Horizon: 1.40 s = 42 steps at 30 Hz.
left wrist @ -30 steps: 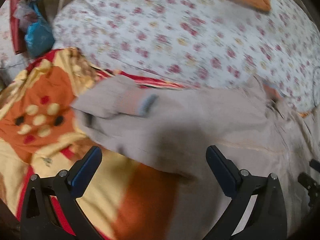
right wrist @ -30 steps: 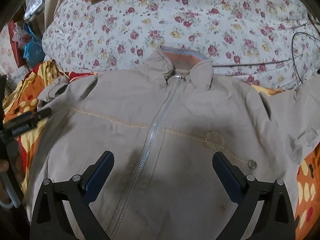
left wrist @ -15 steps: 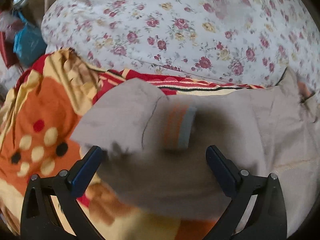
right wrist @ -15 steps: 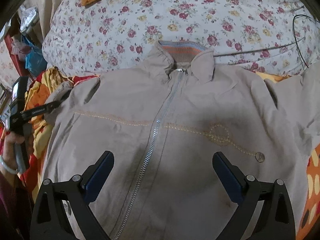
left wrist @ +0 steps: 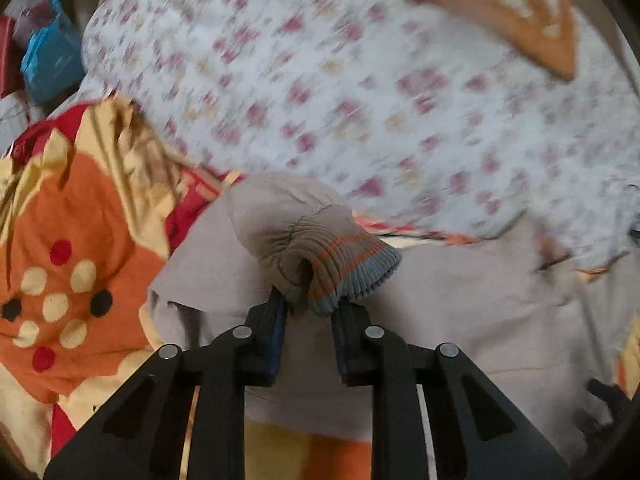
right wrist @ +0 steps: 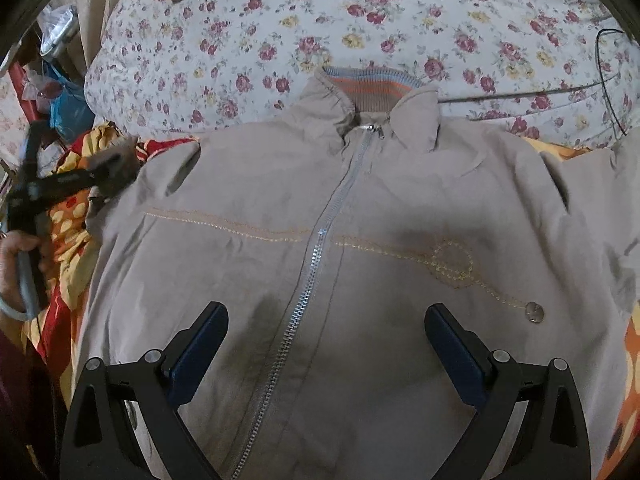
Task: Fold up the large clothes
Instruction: 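Close the left gripper on the striped sleeve cuff, then carry the cuff across the jacket body with the left gripper and release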
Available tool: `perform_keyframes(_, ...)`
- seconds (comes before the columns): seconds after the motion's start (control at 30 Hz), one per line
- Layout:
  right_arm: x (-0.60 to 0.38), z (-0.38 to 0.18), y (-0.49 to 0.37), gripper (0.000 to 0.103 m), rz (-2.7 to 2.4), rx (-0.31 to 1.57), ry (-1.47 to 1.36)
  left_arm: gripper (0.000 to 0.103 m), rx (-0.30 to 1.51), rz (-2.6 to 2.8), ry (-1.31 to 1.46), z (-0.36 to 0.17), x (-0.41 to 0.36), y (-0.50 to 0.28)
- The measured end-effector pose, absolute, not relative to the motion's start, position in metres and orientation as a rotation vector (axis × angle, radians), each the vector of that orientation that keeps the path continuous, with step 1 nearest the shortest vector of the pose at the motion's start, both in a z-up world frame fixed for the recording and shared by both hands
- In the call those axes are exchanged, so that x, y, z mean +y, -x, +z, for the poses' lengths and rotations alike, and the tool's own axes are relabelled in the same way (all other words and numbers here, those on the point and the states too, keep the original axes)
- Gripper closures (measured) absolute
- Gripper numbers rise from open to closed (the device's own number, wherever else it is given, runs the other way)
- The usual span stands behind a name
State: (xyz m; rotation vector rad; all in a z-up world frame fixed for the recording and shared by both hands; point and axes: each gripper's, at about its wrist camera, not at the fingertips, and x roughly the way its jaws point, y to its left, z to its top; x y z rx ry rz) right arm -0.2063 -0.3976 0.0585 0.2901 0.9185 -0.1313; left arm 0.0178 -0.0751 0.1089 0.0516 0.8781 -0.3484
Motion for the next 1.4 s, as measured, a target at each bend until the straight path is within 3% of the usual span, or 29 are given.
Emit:
perform_keyframes(0.3, -0.448, 0.100, 0.234, 0.004, -0.281, 0.797, -0.365, 0.085, 0.873, -0.719, 0.062, 0.199, -0.179, 0.050)
perform_keyframes(0.53, -0.490, 0.110, 0.254, 0.004, -0.394, 0.737, -0.423, 0.084, 0.961, -0.914, 0.078, 0.170, -0.291, 0.096)
perform_keyframes(0.57, -0.494, 0.110, 0.258, 0.004, -0.408, 0.727, -0.424, 0.083, 0.967, -0.929, 0.063, 0.162, -0.304, 0.102)
perform_keyframes(0.63, -0.503, 0.109, 0.262, 0.004, -0.461, 0.710, -0.431, 0.062, 0.993, -0.933, 0.024, 0.145, -0.321, 0.109)
perform_keyframes(0.67, -0.509, 0.108, 0.265, 0.004, -0.480, 0.703, -0.448, 0.058, 0.999, -0.933, 0.011, 0.141, -0.322, 0.115)
perform_keyframes(0.77, -0.522, 0.101, 0.270, 0.004, -0.485, 0.706, -0.528, 0.051, 1.014, -0.928, -0.051, 0.131, -0.312, 0.118)
perform_keyframes(0.83, -0.526, 0.096, 0.270, 0.004, -0.454, 0.711, -0.591, 0.036, 0.998, -0.890, -0.089, 0.133, -0.291, 0.119)
perform_keyframes(0.97, -0.517, 0.088, 0.261, 0.004, -0.368, 0.733, -0.626, 0.026, 0.909, -0.747, -0.174, 0.134, -0.220, 0.113)
perform_keyframes(1.07, -0.505, 0.083, 0.252, 0.004, -0.344, 0.745, -0.607, 0.026, 0.890, -0.579, -0.217, 0.124, -0.166, 0.099)
perform_keyframes(1.2, -0.495, 0.067, 0.223, 0.004, -0.362, 0.822, -0.544, 0.026, 1.005, -0.399, -0.203, 0.089, -0.118, 0.068)
perform_keyframes(1.4, -0.503, 0.036, 0.205, 0.004, -0.403, 0.939, -0.582, 0.026, 1.070, -0.419, -0.096, 0.068, -0.105, 0.053)
